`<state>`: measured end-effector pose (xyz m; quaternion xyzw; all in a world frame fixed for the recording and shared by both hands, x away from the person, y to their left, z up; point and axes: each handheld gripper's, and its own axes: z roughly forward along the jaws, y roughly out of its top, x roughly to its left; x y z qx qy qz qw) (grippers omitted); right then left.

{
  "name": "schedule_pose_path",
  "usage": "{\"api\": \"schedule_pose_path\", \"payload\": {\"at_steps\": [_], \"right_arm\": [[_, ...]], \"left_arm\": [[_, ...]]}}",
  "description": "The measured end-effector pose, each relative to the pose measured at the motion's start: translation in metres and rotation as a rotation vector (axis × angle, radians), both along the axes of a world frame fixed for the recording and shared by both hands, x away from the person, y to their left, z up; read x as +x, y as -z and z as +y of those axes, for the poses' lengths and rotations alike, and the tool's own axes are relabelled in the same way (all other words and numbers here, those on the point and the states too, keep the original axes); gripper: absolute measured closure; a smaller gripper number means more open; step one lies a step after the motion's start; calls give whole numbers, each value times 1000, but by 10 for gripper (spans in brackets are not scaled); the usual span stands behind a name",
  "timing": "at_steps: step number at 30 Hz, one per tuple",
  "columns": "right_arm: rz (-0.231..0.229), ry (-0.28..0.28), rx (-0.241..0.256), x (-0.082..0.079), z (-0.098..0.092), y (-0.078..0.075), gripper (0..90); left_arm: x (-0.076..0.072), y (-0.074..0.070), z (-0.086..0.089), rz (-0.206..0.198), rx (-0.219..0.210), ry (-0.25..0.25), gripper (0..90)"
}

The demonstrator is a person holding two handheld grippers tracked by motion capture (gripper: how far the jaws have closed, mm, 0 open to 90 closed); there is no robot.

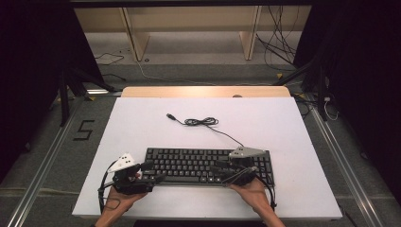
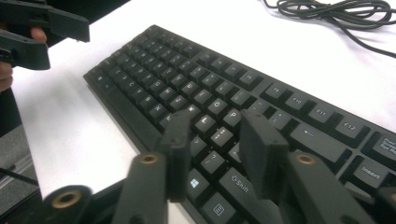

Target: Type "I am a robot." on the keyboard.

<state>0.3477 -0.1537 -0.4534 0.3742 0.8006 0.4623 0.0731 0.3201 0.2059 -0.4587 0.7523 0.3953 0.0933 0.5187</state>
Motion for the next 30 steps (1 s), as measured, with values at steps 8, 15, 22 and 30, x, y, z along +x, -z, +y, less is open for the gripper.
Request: {"api": "schedule_pose_path", "payload": {"at_steps": [8,15,22,30], "right_arm": [[-19,5,42,-8,-13,-7,529],[-39,22,58,-16,-28,-10,482],[-59,43,66,-23,-43,-11,449],[-78,66,80,-32,-61,-10,425]], "left_arm": [[0,0,0,3,1,3,250],[0,0,0,4,1,6,248],[0,0,0,6,-1,9,248],[0,0,-1,11,-3,12,246]]}}
